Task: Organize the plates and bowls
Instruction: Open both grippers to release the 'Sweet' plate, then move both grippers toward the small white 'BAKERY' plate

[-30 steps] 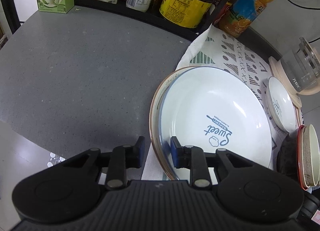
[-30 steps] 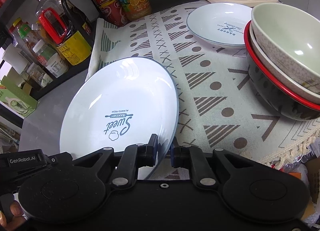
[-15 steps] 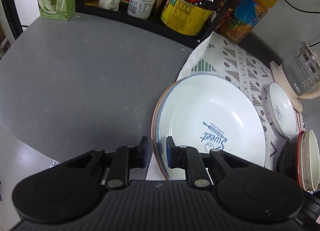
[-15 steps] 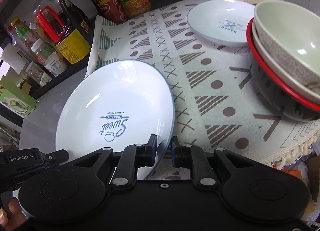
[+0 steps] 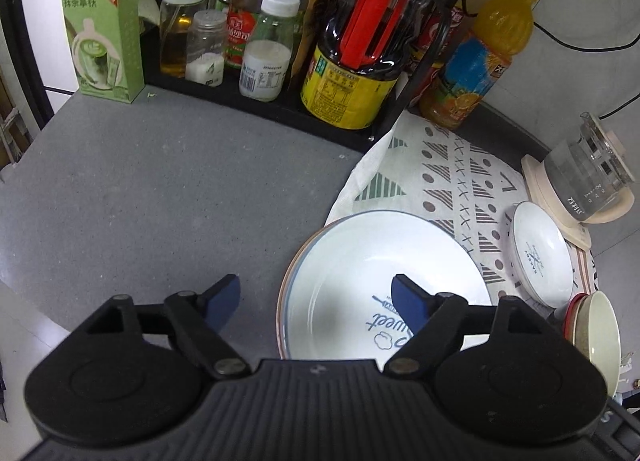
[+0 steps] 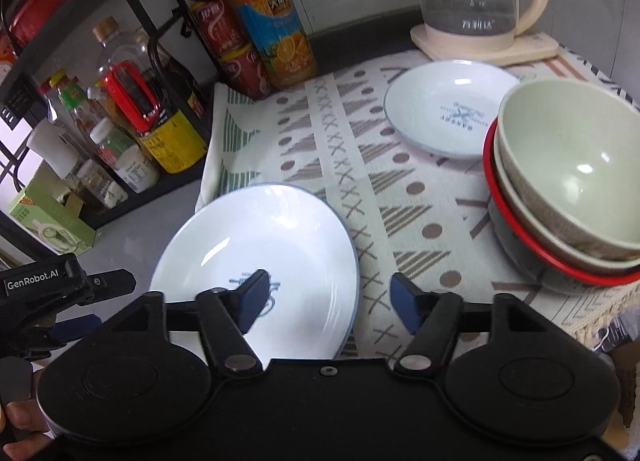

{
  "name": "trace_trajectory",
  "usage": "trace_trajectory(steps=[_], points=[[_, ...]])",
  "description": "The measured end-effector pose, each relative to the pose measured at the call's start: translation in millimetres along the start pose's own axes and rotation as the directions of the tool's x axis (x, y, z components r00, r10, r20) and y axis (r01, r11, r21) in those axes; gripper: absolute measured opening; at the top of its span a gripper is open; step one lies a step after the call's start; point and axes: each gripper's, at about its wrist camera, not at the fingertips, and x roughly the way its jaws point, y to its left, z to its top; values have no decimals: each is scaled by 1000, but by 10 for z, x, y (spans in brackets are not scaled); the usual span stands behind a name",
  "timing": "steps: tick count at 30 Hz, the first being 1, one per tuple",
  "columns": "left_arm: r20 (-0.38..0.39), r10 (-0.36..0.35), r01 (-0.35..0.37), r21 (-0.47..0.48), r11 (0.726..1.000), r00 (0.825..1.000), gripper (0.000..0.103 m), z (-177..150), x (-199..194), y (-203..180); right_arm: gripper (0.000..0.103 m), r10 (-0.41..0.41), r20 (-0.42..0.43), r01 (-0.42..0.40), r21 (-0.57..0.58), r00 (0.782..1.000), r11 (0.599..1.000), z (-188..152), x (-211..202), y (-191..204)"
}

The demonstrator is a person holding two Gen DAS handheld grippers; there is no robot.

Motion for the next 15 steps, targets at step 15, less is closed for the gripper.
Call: trace_trajectory(steps=[15], points=[[-10,-45,46,59,997,999,83,157,-50,-290,97,-5,73,-1,91,997,996,293,-297,-125]])
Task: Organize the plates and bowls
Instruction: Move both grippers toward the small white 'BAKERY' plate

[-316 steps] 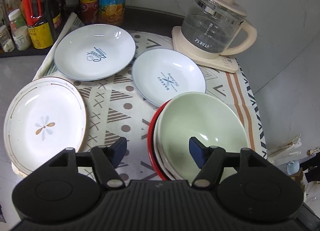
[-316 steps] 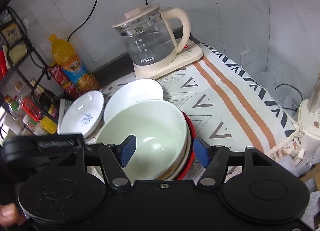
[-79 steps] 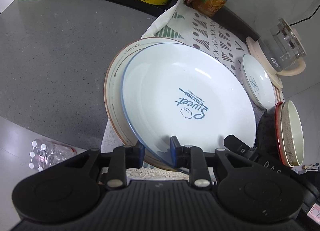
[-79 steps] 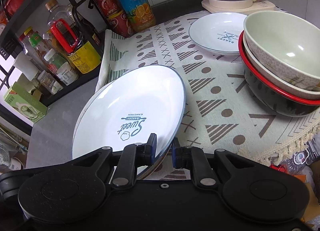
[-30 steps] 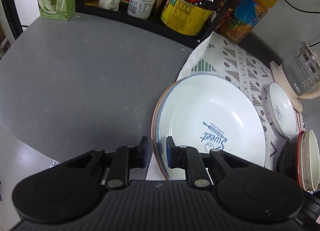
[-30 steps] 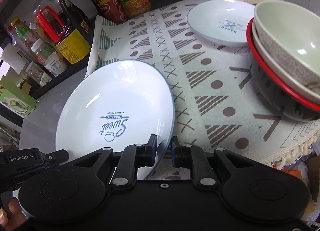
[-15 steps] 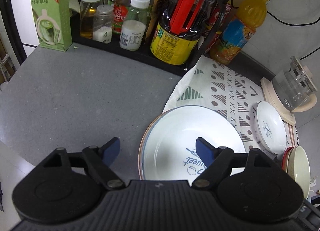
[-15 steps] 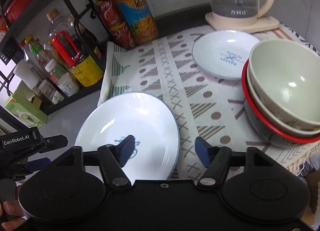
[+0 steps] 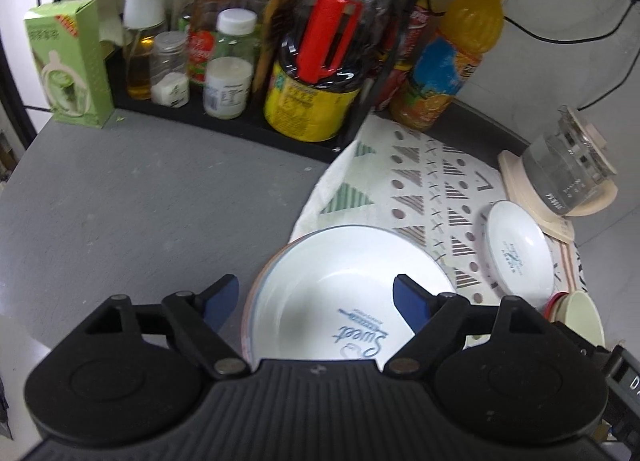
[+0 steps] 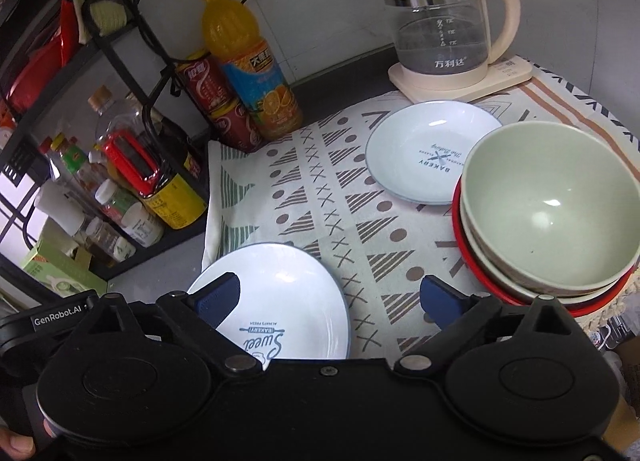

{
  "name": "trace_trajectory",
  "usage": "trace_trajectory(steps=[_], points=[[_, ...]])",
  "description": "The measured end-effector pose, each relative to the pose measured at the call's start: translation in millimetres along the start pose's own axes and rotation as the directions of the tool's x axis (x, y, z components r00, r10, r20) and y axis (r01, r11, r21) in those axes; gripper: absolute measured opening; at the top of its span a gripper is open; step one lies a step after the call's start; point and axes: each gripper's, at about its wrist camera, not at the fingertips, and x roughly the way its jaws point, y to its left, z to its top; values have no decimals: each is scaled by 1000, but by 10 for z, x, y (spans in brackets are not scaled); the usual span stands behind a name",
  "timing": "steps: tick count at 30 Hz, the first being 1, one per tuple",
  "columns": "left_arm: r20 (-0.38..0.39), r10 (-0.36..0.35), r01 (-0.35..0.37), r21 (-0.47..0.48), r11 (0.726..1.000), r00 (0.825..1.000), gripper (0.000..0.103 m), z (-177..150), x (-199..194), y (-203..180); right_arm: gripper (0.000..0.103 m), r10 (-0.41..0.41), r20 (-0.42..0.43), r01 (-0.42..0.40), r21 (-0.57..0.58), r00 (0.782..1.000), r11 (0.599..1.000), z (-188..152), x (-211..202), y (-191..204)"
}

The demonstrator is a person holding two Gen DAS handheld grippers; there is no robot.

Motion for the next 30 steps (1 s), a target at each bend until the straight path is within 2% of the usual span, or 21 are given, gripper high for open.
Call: trace_trajectory(steps=[10,16,21,25,30], points=[[-25,-72,74,71,995,997,83,196,160,-391,97,-28,43,26,38,999,999,279,-140,-111],[-65,-113,120,114,986,991,83,342,353,-633,97,-88,63,85,41,994,996,438,-170,-152],[-90,-156,169,166,971,984,83,460,509,-828,97,-124,85,119,55,989,991,587,-155,-207],[-133,-198,219,173,960,971,83,565,655,-943,97,-160,97,152,90,982,984,684,-91,-273],[-170,-213,247,221,943,962,83,661,784,-1127,97,-209,109,193,136,972,972,764,-34,-365]])
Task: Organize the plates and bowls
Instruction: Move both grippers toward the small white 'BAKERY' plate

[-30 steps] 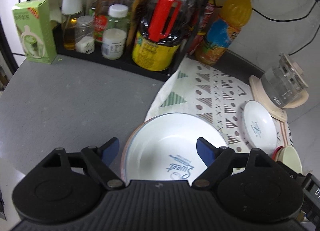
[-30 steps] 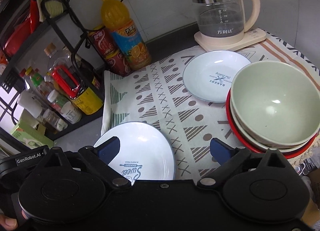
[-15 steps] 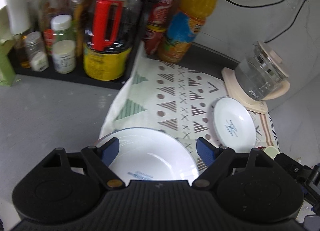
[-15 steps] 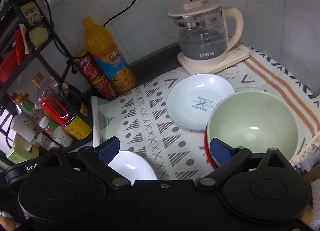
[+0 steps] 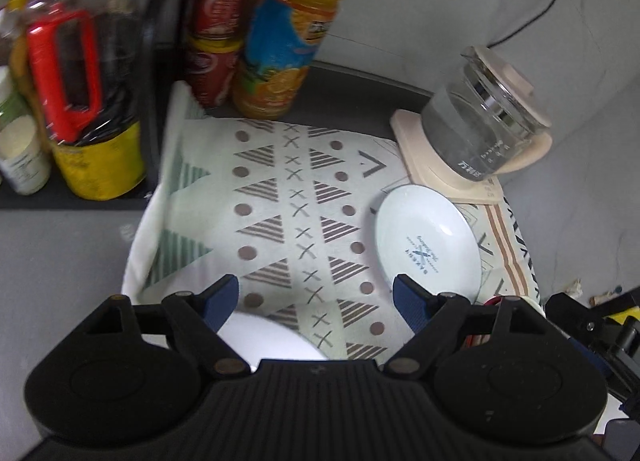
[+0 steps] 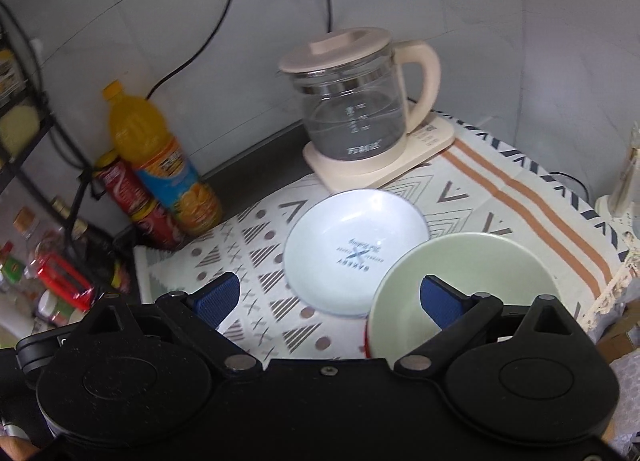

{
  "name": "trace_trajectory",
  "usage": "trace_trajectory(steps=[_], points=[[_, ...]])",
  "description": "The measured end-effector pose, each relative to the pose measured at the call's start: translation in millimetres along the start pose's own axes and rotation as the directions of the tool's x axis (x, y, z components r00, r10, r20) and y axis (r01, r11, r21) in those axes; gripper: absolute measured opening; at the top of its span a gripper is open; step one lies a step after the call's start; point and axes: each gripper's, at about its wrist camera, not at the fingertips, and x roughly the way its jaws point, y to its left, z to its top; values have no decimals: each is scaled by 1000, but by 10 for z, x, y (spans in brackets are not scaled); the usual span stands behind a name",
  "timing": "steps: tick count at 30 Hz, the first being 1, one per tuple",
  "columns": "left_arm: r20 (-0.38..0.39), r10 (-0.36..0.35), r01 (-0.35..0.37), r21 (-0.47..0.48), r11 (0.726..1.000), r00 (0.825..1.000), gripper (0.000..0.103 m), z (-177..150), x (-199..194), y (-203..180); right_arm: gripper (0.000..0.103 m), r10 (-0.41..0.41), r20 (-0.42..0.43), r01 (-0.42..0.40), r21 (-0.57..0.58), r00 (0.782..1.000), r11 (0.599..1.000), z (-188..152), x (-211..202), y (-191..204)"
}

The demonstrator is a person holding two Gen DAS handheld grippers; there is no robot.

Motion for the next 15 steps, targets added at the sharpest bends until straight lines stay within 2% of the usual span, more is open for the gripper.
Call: trace_trajectory(steps=[7,15], points=[[-28,-37,38,53,998,999,83,127,126,-163,97,-66,11,65,62,998,996,64,62,-110],[-56,-59,62,55,997,997,83,158,256,-295,97,-104,2,104,94,995,990,128,106,-240]])
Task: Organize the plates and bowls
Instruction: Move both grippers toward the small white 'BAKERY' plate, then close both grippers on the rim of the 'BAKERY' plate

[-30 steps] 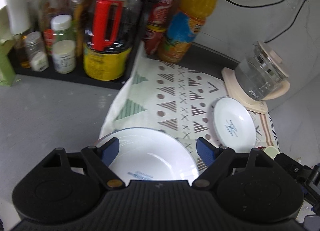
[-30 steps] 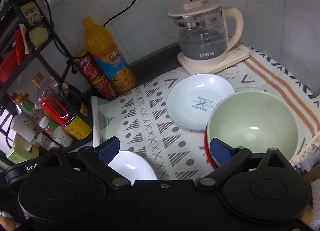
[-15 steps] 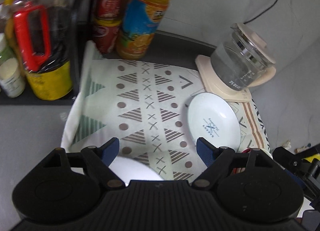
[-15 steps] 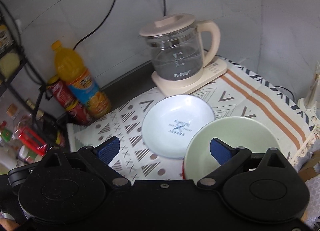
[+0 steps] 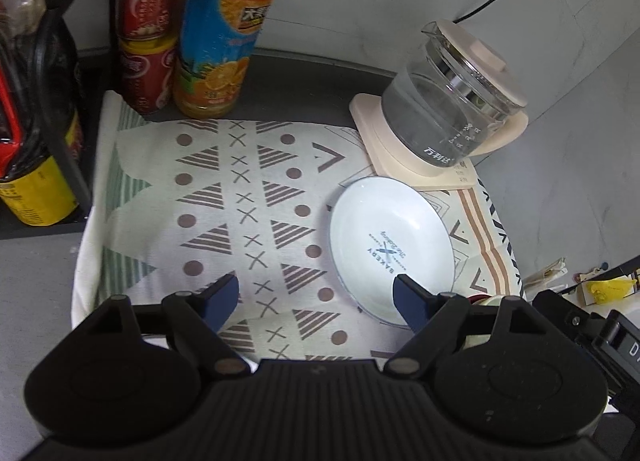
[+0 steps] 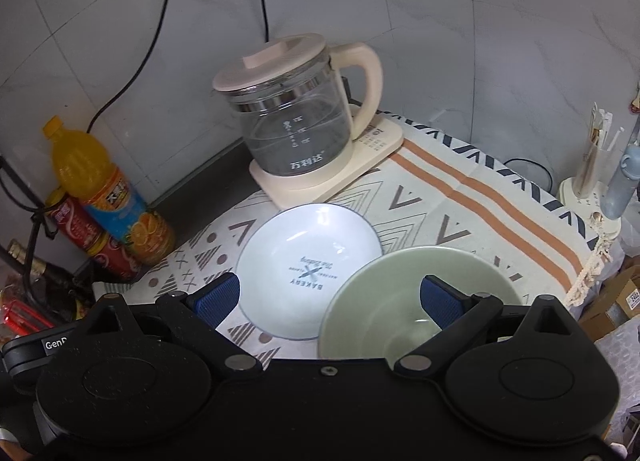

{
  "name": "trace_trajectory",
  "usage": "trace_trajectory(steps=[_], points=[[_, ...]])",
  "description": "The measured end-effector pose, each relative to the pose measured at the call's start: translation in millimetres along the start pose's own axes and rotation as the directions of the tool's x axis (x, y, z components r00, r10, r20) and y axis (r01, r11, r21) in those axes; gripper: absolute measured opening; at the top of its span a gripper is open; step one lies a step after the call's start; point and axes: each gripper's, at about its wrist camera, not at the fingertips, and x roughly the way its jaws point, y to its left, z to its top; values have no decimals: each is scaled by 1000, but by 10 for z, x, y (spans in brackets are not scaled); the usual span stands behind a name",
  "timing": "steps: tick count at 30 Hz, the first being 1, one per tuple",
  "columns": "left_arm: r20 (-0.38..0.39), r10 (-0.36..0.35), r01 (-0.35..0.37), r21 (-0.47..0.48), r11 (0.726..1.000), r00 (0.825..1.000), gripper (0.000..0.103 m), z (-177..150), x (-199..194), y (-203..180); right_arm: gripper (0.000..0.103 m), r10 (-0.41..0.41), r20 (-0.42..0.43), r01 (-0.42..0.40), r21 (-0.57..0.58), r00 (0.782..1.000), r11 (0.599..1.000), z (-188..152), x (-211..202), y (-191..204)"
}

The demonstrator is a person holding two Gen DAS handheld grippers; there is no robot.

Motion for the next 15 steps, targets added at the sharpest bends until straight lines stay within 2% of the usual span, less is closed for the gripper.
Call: trace_trajectory(steps=[5,13,15], points=[[-4,7,-7,-8,1000,1000,83,32,82,-77,97,-3,-8,3,-2,1000,1000,69,59,-62],[1,35,-35,-80,996,999,83,123,246,-174,97,20,-40,-21,-44,999,999,298,305,-154],[-10,62,-63,-85,994,998,83,148,317,-208,97,29,-54,-33,-61,998,998,365,385,-169]])
